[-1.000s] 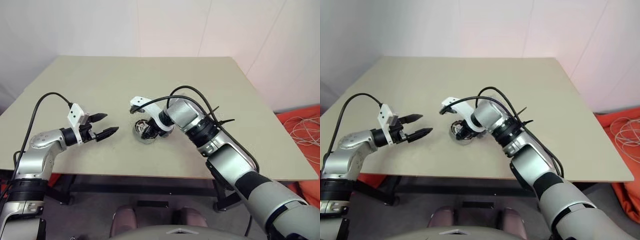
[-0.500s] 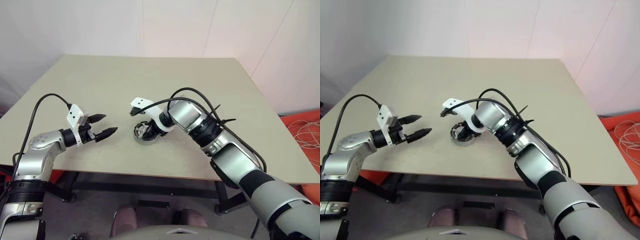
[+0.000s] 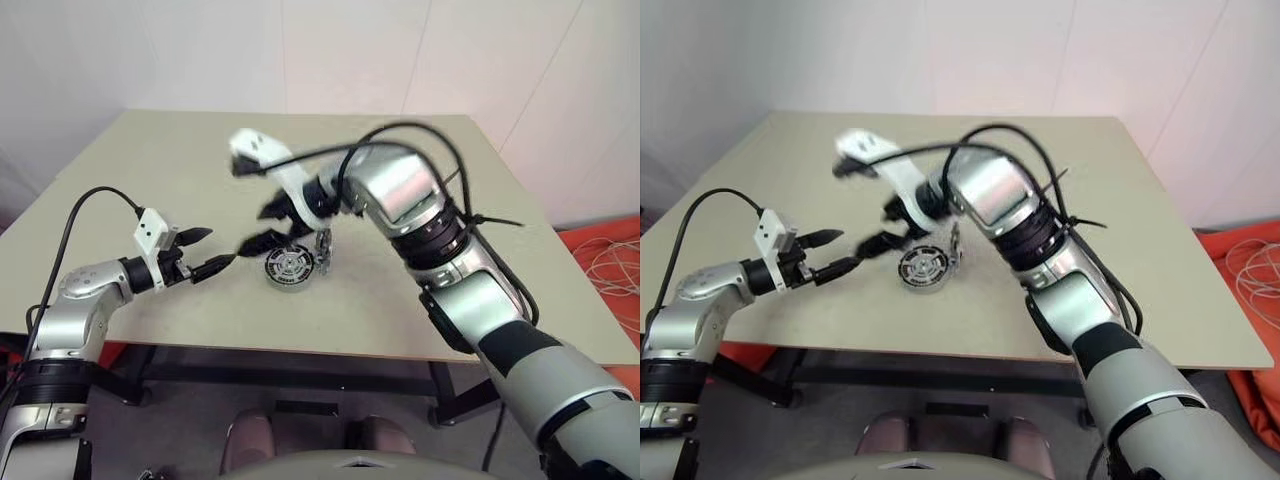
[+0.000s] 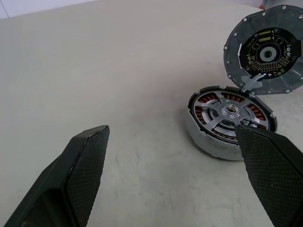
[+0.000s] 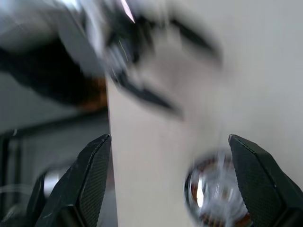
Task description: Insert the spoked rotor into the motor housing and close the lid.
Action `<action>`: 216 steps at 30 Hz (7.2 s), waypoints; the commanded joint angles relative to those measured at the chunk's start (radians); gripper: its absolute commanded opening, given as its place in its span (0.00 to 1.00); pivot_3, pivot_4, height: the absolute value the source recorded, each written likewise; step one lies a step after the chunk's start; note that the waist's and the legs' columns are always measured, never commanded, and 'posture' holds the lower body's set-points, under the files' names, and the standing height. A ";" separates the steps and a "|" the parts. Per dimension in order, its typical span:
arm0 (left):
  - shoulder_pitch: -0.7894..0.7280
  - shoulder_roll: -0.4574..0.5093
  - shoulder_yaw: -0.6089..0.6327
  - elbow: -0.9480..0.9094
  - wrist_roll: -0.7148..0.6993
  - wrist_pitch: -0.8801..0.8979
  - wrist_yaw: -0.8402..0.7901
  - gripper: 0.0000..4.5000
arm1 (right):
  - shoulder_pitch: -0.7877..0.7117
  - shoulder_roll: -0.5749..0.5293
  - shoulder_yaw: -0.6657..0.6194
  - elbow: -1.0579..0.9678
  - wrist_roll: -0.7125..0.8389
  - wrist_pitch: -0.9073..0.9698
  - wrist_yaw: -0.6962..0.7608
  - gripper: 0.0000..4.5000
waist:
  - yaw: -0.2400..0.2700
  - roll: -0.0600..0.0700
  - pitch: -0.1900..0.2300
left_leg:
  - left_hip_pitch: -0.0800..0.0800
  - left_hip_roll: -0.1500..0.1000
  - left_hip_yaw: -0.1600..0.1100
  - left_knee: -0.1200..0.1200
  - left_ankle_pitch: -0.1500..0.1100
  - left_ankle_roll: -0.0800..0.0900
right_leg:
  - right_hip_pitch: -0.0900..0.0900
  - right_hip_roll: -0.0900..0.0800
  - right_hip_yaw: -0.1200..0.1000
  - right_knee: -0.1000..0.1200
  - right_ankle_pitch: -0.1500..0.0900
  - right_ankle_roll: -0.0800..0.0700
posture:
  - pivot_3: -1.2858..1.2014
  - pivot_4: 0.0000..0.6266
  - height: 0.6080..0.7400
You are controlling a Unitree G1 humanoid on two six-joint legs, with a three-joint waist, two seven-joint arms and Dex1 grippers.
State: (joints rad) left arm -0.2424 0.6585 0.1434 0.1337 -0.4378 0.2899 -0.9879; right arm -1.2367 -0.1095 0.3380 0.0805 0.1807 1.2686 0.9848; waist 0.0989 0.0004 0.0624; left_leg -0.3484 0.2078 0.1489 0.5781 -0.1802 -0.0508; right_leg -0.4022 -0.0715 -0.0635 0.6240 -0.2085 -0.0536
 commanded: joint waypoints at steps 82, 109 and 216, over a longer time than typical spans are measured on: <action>0.198 -0.085 0.072 -0.171 -0.073 -0.015 0.045 1.00 | 0.561 -0.065 -0.067 0.204 0.010 -0.808 -0.030 0.19 | -0.004 -0.002 0.000 | 0.004 0.000 0.000 0.001 0.000 0.001 | 0.007 0.002 0.000 0.000 -0.002 -0.001 | 0.52 0.00 1.00; 0.254 -0.076 0.078 -0.193 -0.087 -0.006 0.018 1.00 | 0.553 -0.060 -0.003 0.338 -0.101 -0.987 -0.044 1.00 | -0.006 -0.002 0.000 | 0.004 0.000 0.001 0.001 0.000 0.001 | 0.006 0.003 0.000 -0.001 -0.002 -0.001 | 0.52 0.00 1.00; 0.095 -0.110 0.038 -0.136 -0.066 0.073 0.101 0.80 | 0.514 -0.039 0.016 0.441 -0.173 -0.838 -0.122 0.69 | -0.005 -0.002 0.001 | 0.014 -0.001 0.000 0.000 -0.001 0.001 | 0.015 0.002 0.001 -0.002 -0.002 -0.001 | 0.52 0.00 1.00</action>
State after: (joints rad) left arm -0.1140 0.5487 0.1841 -0.0012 -0.5071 0.3721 -0.8937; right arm -0.7220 -0.1404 0.3448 0.4945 0.0298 0.4176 0.8669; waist 0.0939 -0.0011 0.0629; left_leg -0.3347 0.2073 0.1492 0.5777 -0.1808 -0.0496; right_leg -0.3875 -0.0691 -0.0627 0.6220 -0.2107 -0.0541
